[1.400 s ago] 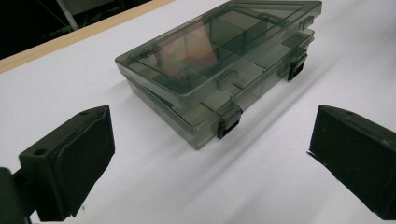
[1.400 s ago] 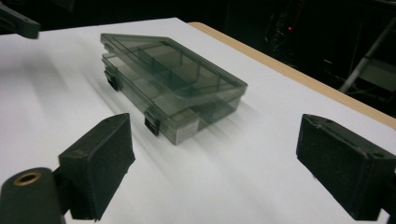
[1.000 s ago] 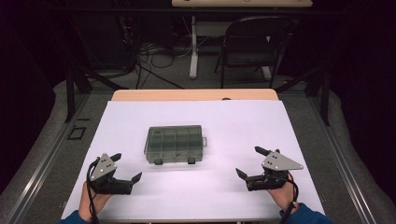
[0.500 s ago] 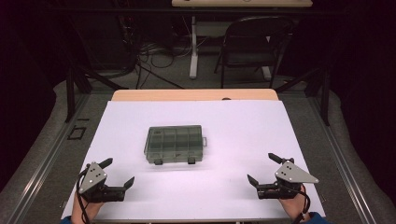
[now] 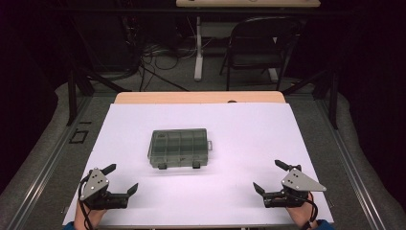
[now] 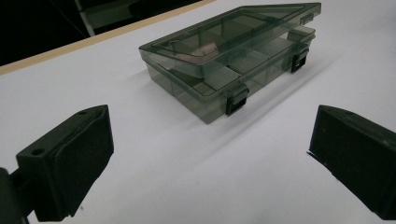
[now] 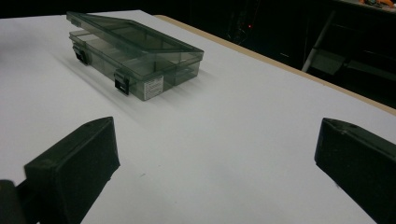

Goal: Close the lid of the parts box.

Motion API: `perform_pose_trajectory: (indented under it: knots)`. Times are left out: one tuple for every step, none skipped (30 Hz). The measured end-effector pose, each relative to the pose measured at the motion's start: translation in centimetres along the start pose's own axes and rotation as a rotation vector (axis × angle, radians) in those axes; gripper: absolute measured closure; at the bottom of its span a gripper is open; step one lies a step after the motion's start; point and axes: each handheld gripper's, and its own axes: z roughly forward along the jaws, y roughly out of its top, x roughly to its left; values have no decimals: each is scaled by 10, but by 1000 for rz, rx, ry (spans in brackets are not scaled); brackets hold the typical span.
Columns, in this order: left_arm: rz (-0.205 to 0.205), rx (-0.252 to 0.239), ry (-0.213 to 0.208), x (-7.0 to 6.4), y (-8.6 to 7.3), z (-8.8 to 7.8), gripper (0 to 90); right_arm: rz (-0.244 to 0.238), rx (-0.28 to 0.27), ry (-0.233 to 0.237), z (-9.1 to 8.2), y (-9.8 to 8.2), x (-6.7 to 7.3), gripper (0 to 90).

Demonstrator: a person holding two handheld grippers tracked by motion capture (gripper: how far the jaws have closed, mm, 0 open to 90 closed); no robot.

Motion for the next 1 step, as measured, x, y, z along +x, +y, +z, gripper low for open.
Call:
perform_pose_trajectory:
  knots:
    - [2,3,0,0,0,0,0,4,-4,0,0,0,0,0]
